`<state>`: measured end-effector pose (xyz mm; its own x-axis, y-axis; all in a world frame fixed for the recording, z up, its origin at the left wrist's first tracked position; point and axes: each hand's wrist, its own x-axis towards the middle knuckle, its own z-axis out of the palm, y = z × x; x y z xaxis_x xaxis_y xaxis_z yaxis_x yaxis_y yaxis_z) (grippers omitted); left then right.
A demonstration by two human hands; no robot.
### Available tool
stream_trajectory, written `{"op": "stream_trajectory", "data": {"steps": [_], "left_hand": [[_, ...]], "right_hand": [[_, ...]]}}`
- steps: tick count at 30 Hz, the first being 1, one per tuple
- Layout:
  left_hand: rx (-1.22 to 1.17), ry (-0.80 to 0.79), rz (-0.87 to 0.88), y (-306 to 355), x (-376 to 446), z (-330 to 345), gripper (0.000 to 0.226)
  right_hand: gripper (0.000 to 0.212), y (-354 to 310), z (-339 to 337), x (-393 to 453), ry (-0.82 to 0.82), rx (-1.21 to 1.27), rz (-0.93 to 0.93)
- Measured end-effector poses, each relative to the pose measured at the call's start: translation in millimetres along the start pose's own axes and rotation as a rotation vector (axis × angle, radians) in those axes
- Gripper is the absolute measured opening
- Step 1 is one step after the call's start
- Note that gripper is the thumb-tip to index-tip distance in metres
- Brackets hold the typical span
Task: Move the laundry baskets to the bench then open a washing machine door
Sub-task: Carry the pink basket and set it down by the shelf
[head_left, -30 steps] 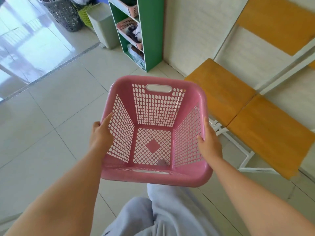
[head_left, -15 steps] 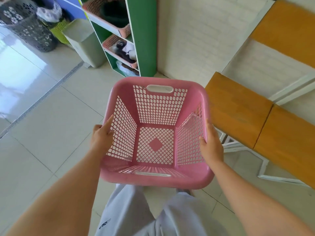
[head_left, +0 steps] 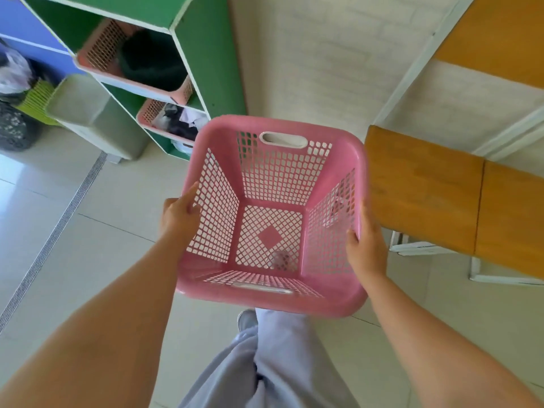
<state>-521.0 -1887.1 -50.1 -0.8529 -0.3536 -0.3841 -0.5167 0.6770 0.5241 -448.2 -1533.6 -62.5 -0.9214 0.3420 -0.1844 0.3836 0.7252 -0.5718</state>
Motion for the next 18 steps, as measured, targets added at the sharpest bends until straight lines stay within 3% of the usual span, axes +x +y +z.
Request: {"op": "stream_trajectory", "data": {"steps": [12,18], "left_hand": [[0.059,-0.108,0.029,52,166,52,0.062],[0.060,-0.165,0.028,52,226,88,0.061]], "right_hand": [[0.075,-9,71,123,0.049,-0.101,0.183],[0.079,4,112,171,0.048,-0.125,0.182]]}}
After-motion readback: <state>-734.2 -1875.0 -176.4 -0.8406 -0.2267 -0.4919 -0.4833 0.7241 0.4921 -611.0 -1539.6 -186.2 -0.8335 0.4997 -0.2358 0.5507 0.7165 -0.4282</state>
